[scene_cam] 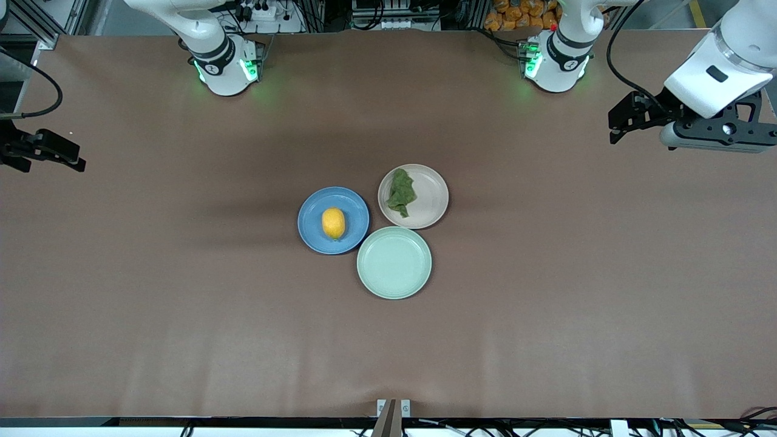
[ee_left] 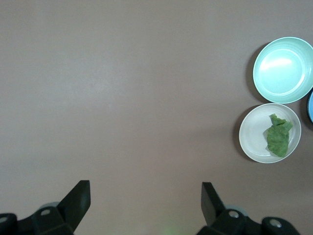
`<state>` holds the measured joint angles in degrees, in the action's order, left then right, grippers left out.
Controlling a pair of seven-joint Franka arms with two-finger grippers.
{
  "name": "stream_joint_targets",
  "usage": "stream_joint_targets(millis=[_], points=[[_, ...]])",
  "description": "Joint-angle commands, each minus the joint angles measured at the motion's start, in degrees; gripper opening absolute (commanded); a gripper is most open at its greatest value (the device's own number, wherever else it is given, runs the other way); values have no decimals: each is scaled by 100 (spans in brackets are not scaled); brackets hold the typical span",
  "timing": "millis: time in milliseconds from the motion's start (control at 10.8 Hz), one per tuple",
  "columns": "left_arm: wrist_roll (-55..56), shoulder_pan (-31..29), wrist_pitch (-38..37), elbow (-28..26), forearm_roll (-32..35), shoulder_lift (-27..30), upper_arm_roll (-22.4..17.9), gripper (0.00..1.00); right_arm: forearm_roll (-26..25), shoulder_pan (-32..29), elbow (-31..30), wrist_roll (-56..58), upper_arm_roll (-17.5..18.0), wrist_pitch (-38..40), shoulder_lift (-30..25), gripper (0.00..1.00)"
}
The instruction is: Pick lemon and lettuce from blue and beige plates
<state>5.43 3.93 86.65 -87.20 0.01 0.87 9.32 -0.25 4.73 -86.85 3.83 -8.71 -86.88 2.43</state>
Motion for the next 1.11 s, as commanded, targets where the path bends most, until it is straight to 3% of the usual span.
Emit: stream_joint_targets(millis=[0,556,1020], points=[[-42,-6,-87,19,-62,18,26,100,112,-113,98,-5,62,75,47,100],[80,-6,141,-577,-62,1,315,100,112,-104,98,3,62,84,47,100],[791,64,1212,-1440,-123,-148,676,100,112,-95,107,3,62,75,47,100]])
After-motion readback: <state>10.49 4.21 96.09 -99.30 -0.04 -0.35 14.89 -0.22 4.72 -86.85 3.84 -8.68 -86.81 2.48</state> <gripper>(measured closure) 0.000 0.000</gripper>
